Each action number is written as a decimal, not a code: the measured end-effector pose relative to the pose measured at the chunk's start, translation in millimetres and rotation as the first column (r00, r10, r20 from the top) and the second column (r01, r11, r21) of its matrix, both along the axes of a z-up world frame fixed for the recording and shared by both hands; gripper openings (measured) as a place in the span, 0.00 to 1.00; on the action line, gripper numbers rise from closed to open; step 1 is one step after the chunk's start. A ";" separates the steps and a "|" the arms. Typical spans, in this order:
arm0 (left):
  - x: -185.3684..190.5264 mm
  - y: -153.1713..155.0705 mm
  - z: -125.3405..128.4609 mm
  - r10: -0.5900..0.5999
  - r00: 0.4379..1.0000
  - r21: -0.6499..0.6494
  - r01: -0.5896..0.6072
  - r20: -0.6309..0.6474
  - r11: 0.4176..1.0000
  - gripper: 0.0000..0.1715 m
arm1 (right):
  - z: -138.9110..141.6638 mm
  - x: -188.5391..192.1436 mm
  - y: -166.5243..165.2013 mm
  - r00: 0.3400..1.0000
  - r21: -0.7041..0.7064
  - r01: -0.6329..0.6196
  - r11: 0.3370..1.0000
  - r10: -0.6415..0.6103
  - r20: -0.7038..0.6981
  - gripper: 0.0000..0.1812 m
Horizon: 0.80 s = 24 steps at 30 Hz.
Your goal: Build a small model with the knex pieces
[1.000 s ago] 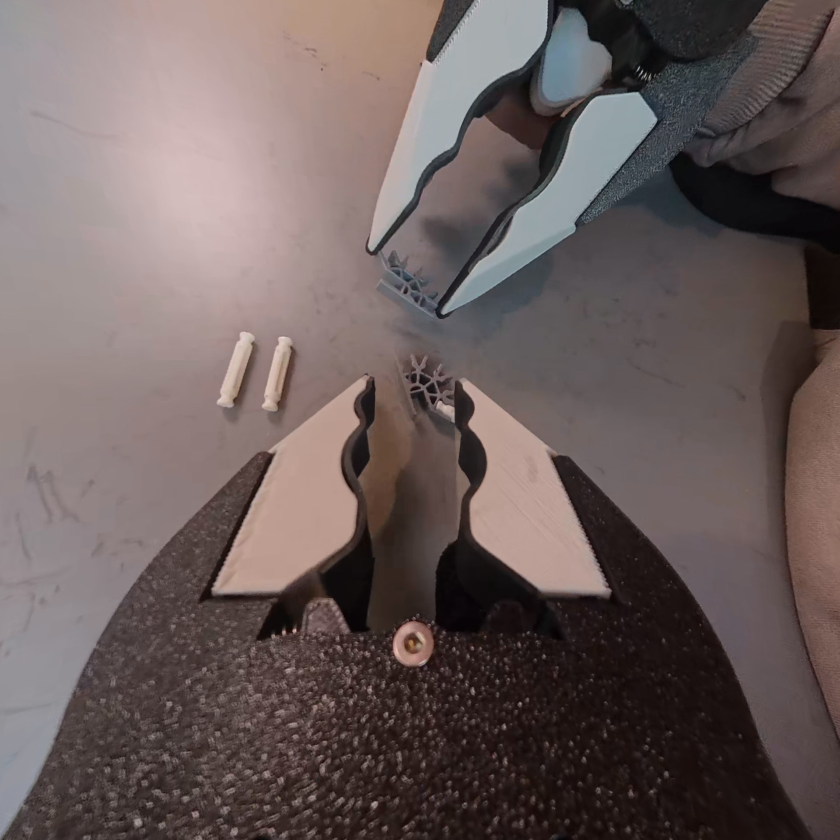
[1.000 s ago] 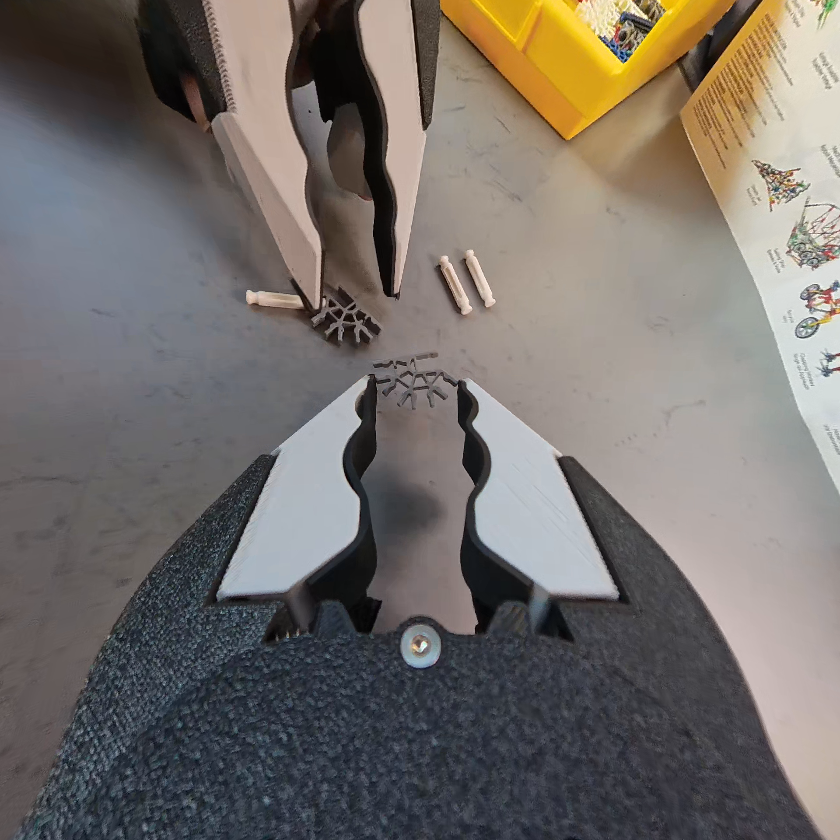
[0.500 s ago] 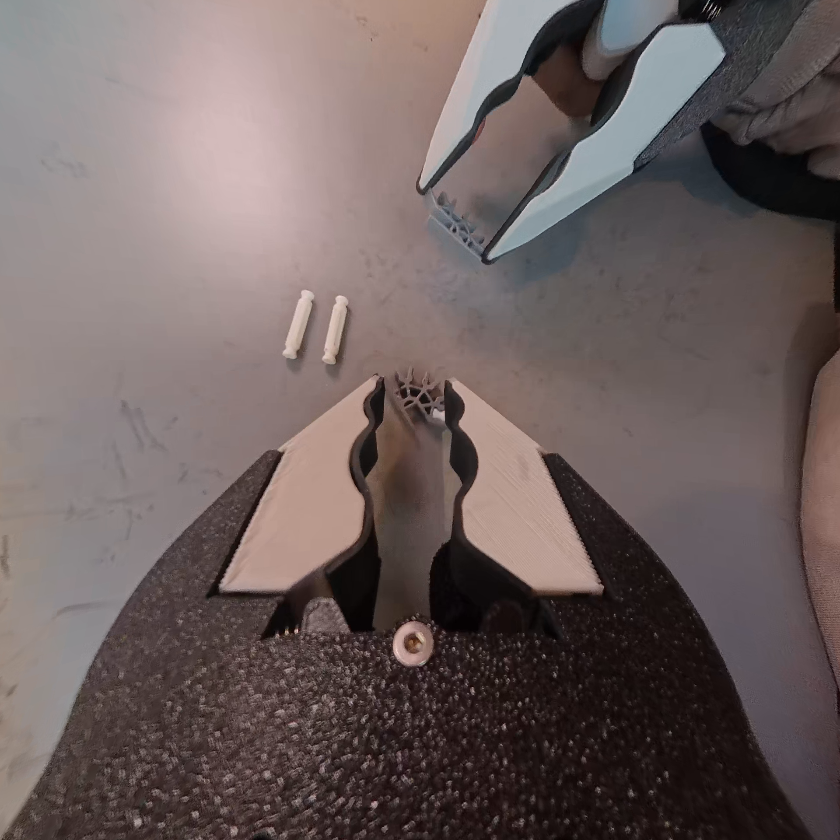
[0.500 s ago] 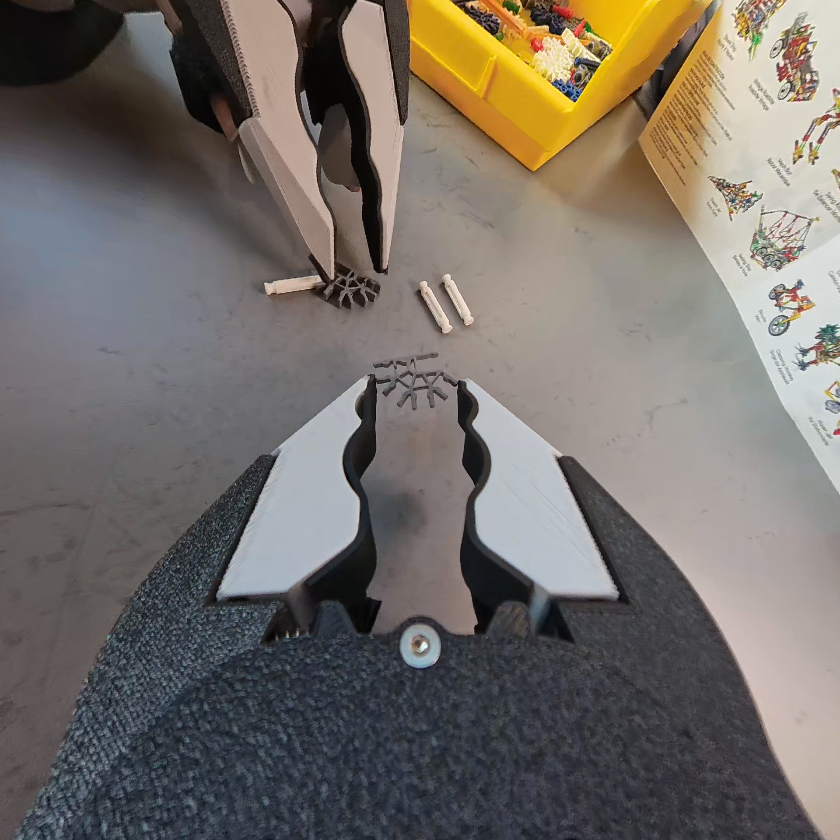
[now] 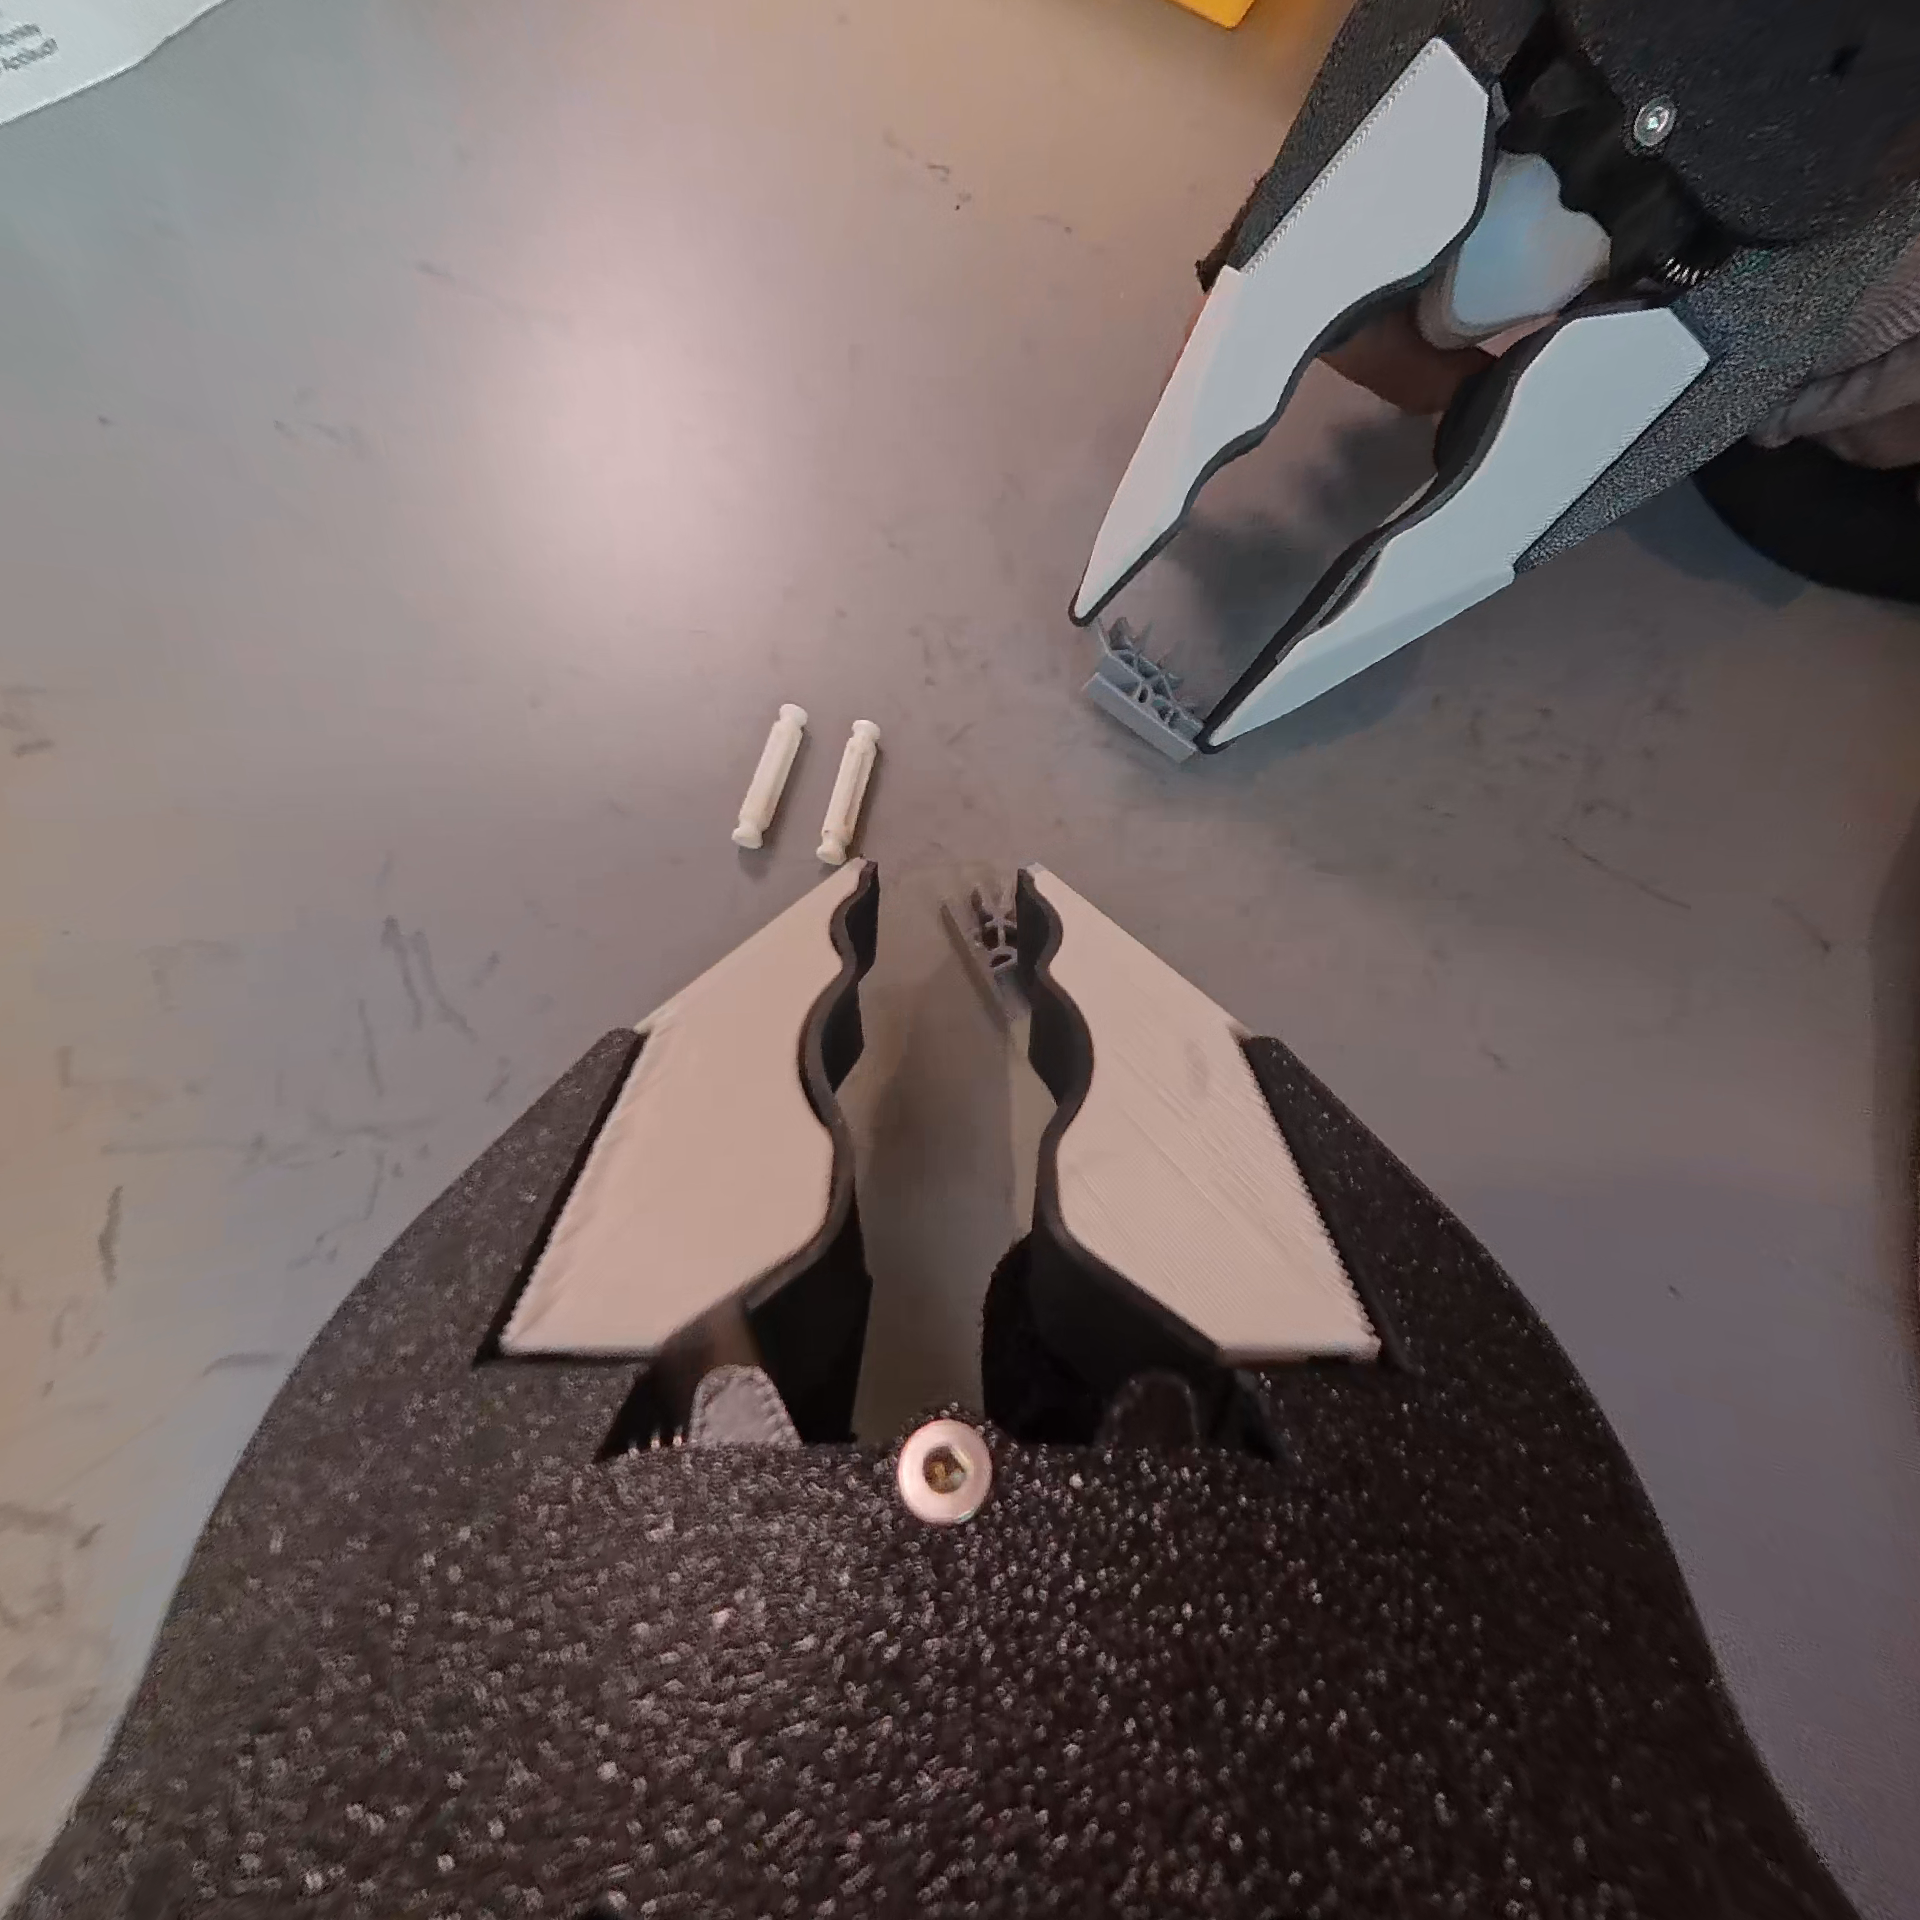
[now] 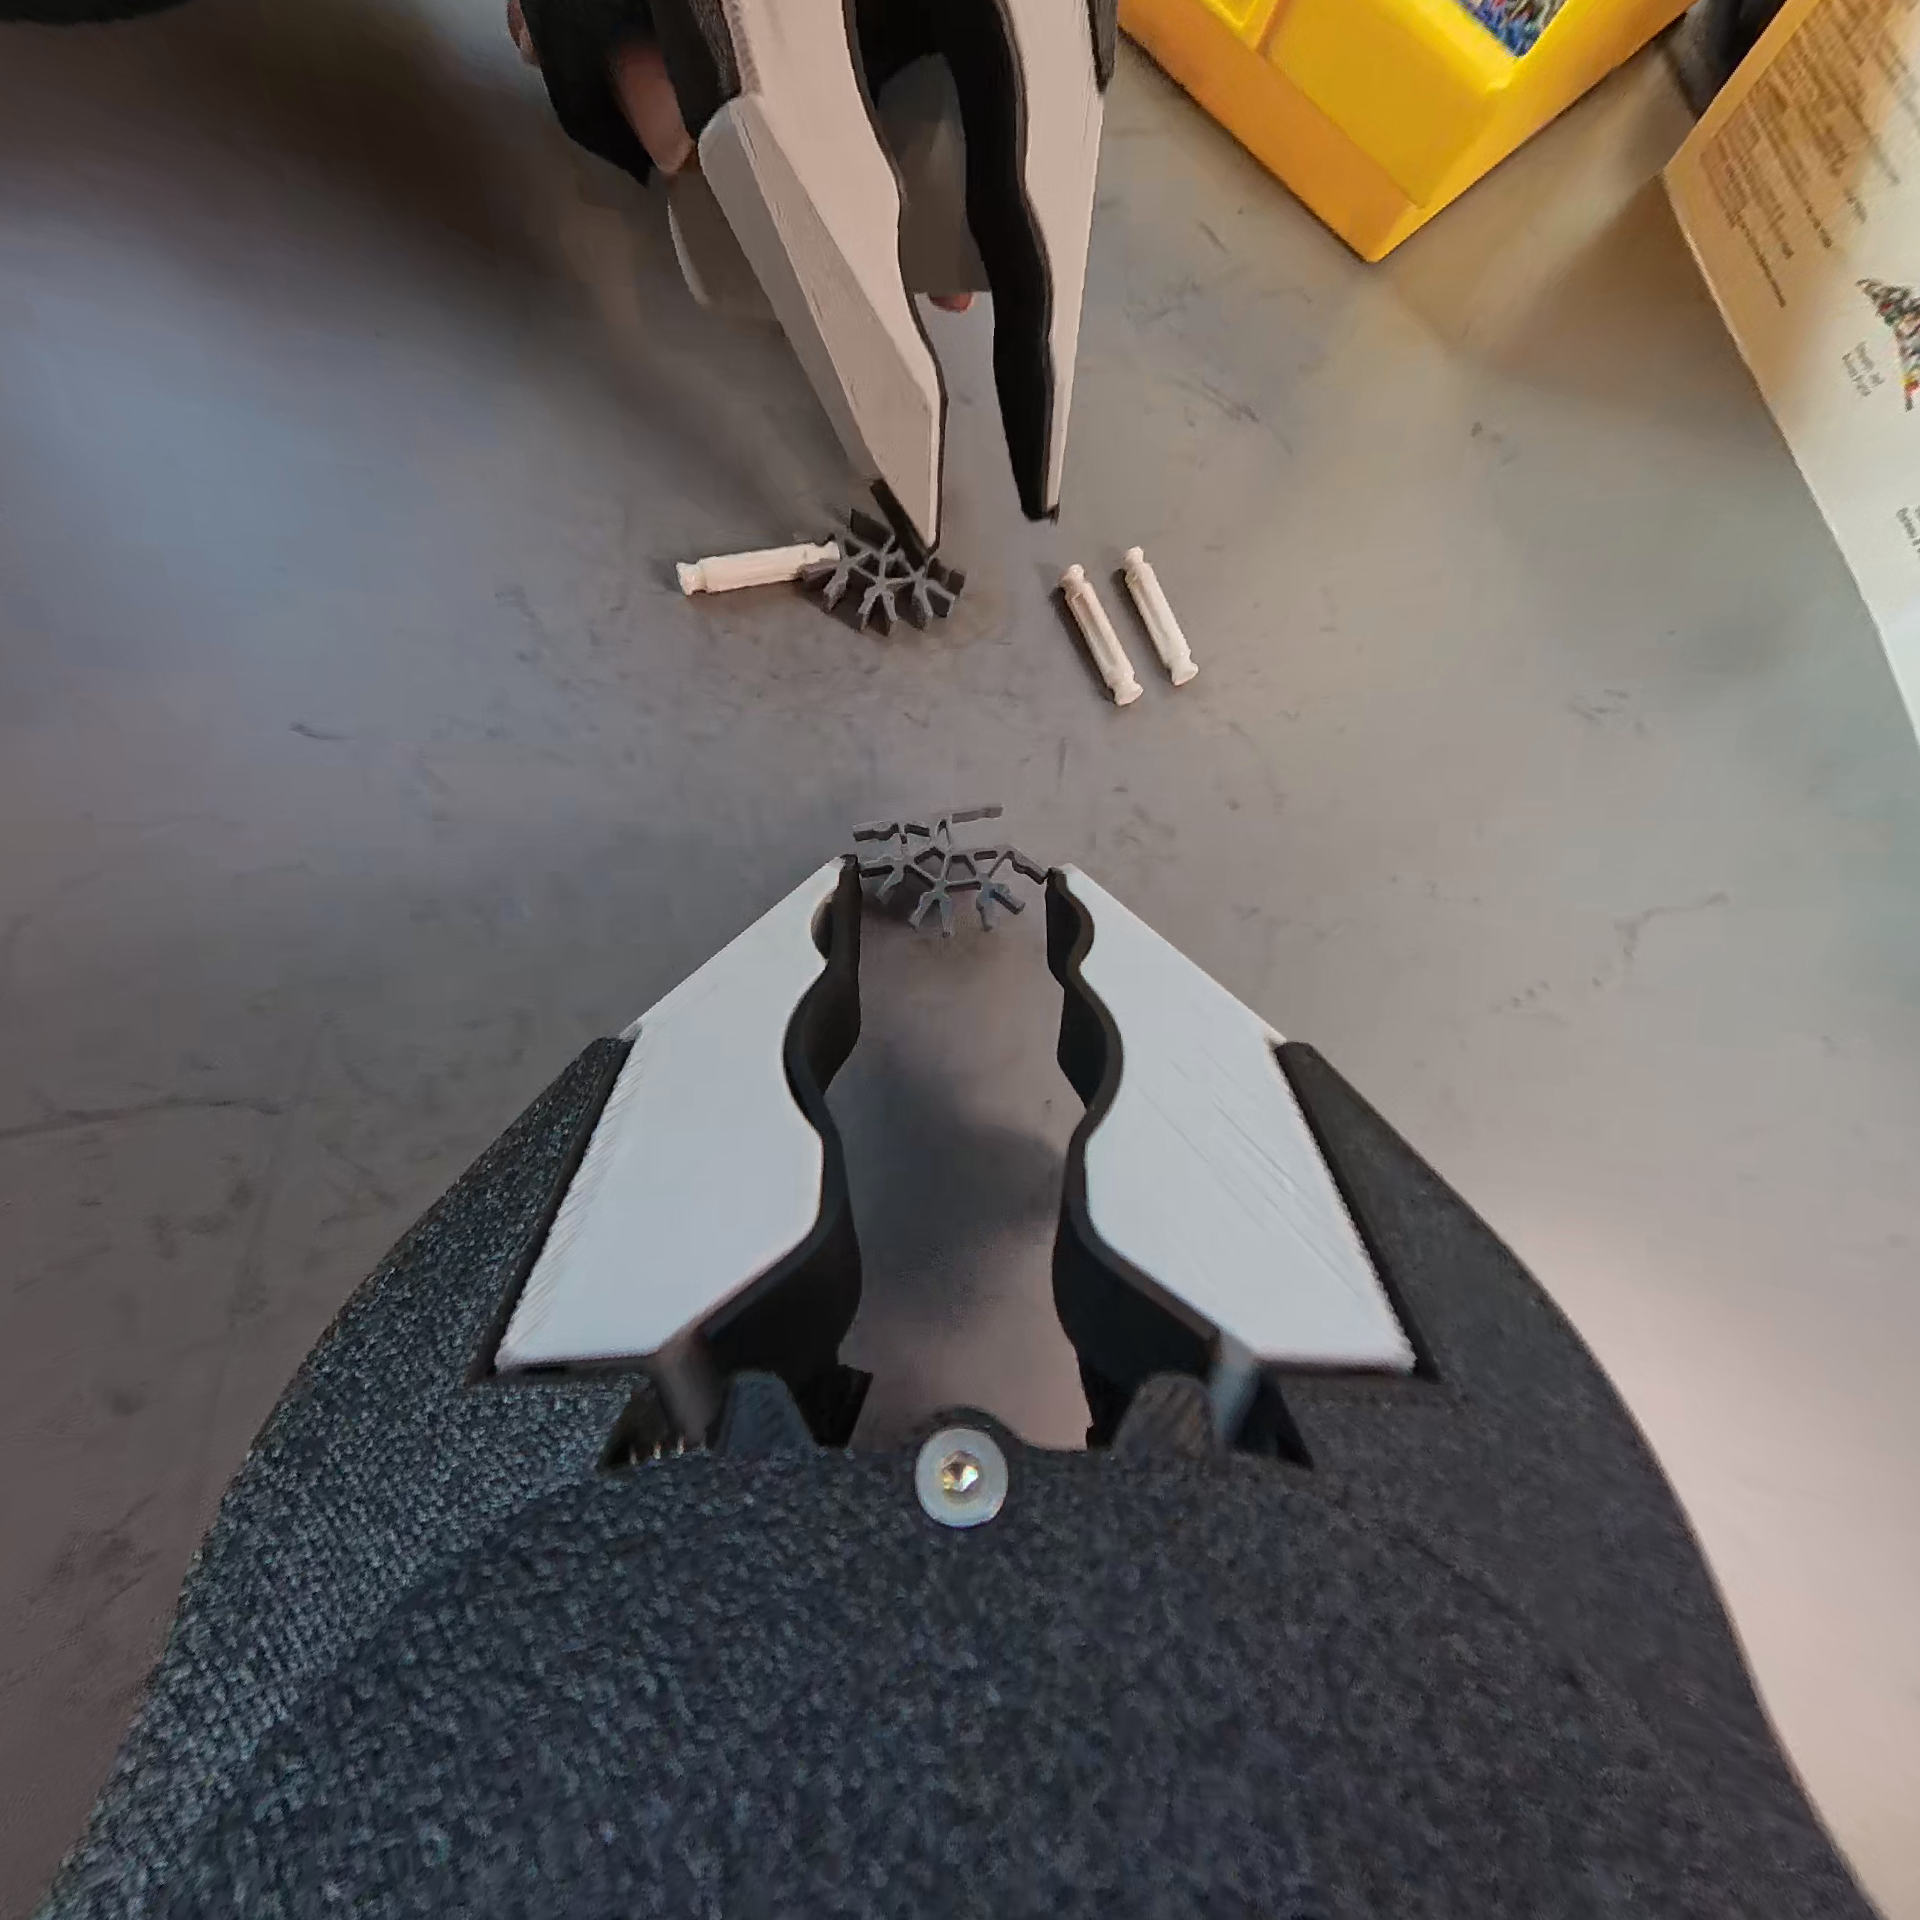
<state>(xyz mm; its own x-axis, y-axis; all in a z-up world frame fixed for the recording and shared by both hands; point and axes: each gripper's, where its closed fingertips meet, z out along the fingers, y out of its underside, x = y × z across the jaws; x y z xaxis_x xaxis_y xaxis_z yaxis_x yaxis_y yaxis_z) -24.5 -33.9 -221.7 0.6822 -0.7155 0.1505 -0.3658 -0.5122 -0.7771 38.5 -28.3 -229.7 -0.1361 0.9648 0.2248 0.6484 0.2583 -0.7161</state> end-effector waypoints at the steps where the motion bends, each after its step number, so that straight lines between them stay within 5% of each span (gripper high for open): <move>1: -3.0 1.7 -0.2 0.011 1.000 0.008 -0.011 -0.012 1.000 0.15 | -3.2 1.3 0.8 1.000 -0.007 0.009 1.000 -0.009 0.018 0.18; 24: -23.9 10.4 1.6 0.069 0.997 0.025 -0.068 -0.031 0.997 0.15 | -3.2 5.2 5.4 0.999 -0.086 0.052 0.995 -0.050 0.022 0.20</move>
<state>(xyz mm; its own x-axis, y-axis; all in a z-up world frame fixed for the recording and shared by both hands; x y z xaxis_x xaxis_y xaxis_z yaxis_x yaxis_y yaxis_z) -48.4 -23.5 -220.1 0.7341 -0.6699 0.1112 -0.3550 -0.5183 -0.7781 43.7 -23.0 -232.9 -0.0902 0.9864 0.1376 0.6735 0.1621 -0.7212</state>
